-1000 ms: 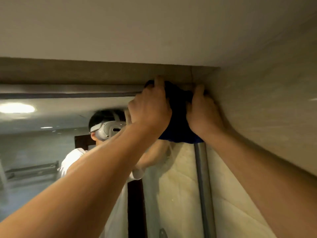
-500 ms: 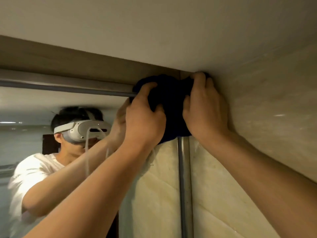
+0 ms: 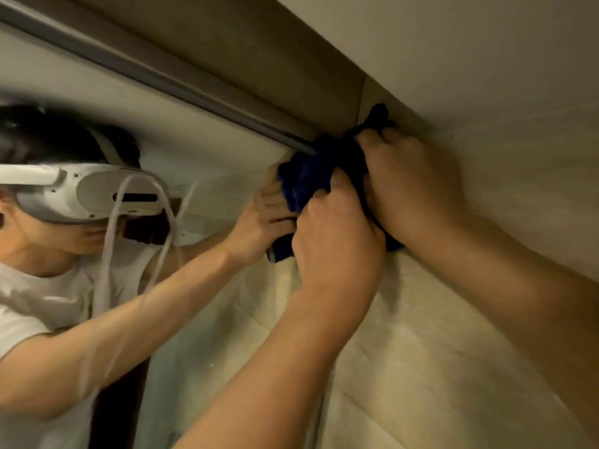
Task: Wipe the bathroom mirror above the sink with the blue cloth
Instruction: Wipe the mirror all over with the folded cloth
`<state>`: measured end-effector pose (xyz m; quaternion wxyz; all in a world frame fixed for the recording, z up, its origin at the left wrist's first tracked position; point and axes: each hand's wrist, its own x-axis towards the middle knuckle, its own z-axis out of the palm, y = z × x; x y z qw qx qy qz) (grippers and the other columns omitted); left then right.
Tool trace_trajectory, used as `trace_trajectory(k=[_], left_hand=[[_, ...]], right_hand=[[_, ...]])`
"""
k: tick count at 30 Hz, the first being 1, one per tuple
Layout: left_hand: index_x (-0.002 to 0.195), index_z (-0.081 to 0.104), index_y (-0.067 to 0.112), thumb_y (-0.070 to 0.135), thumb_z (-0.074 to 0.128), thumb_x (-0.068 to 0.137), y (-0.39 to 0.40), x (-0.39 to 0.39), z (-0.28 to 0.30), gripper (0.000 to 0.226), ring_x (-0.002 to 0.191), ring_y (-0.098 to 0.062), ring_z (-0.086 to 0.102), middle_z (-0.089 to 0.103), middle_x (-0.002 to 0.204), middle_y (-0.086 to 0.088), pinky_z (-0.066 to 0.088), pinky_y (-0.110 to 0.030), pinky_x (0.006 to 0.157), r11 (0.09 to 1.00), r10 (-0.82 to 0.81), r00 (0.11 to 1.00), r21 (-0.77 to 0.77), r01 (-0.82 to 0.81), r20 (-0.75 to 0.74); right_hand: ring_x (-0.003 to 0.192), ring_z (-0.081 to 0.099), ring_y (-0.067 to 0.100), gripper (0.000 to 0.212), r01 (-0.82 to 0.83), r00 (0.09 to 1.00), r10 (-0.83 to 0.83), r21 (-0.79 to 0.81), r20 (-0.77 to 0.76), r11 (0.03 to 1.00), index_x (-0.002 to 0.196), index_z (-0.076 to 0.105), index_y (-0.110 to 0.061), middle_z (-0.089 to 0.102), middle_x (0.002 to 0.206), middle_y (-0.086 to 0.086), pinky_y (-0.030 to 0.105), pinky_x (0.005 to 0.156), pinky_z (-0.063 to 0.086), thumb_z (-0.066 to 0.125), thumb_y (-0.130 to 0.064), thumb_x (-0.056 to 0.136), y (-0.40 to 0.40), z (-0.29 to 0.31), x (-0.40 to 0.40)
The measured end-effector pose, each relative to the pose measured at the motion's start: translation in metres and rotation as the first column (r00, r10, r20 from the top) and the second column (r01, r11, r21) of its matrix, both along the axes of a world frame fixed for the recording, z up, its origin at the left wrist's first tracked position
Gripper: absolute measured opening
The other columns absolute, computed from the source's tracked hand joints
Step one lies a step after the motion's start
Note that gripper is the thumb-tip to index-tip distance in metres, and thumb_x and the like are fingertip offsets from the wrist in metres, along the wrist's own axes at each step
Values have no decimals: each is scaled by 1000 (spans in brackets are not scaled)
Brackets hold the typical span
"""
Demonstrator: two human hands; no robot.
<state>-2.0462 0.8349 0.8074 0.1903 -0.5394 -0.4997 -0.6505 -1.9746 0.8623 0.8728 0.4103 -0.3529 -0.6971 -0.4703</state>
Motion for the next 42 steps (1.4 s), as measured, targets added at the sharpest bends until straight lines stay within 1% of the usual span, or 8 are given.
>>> trace_trajectory(k=[8, 12, 16, 20, 25, 30, 35, 42], left_hand=[[93, 46, 13, 18, 52, 87, -10, -1, -18, 10, 76, -34, 58, 57, 82, -6, 37, -36, 55, 997, -51, 995, -59, 55, 81], [92, 43, 16, 21, 53, 87, -19, -6, -58, 12, 69, -25, 50, 50, 76, 0, 39, -37, 58, 985, -40, 998, -166, 46, 40], [111, 58, 13, 7, 52, 85, -30, -12, -74, 27, 87, -32, 62, 68, 94, -8, 49, -44, 74, 976, -165, 985, -136, 171, 58], [144, 40, 10, 5, 49, 91, -34, -9, -43, 54, 105, -31, 61, 66, 117, -11, 50, -42, 87, 979, -196, 967, -19, 202, 164], [127, 47, 12, 2, 46, 91, -16, 0, -5, 38, 96, -31, 60, 62, 107, -10, 43, -39, 68, 971, -223, 944, -33, 237, 242], [99, 32, 18, 25, 40, 99, -4, 3, -7, 10, 73, -26, 50, 37, 73, 3, 22, -30, 48, 979, 61, 995, -196, -46, 73], [95, 26, 19, 29, 35, 100, -4, -2, -15, 14, 66, -23, 36, 29, 68, 4, 20, -30, 48, 985, -6, 992, -172, 28, 125], [97, 28, 24, 36, 41, 95, -16, -5, -85, 18, 94, -35, 61, 59, 96, -2, 33, -36, 65, 948, -90, 979, -287, 140, 182]], right_hand=[[89, 60, 32, 32, -21, 992, 32, -94, 122, 995, 124, 48, -12, 58, 111, 13, 33, 62, 43, 49, -12, 93, -10, -16, 3], [84, 59, 31, 28, 72, 962, -28, -152, 272, 986, 116, 48, -13, 56, 105, 11, 31, 52, 26, 54, -14, 89, -21, -51, 5], [84, 61, 29, 36, 127, 963, -81, -170, 255, 977, 126, 41, -14, 56, 112, 9, 30, 51, 31, 53, -21, 92, -27, -63, 11], [81, 60, 32, 35, 86, 993, -76, -113, 85, 990, 127, 42, -10, 55, 114, 16, 41, 64, 52, 50, -16, 94, -34, -40, 15], [89, 56, 34, 30, 209, 961, -200, -27, 190, 978, 126, 42, -7, 51, 119, 19, 37, 61, 39, 46, -15, 98, -27, -7, 12], [100, 56, 34, 30, 141, 971, -119, -97, 206, 985, 128, 44, -7, 50, 125, 17, 46, 79, 50, 41, -11, 98, -14, -5, -1], [96, 57, 37, 26, 119, 966, -98, -74, 239, 990, 120, 48, -5, 54, 120, 19, 41, 72, 48, 46, -12, 94, -14, -11, -4], [77, 62, 39, 22, 210, 935, -165, -116, 315, 971, 100, 55, -10, 60, 100, 14, 35, 54, 36, 62, -12, 79, -21, -73, -4]])
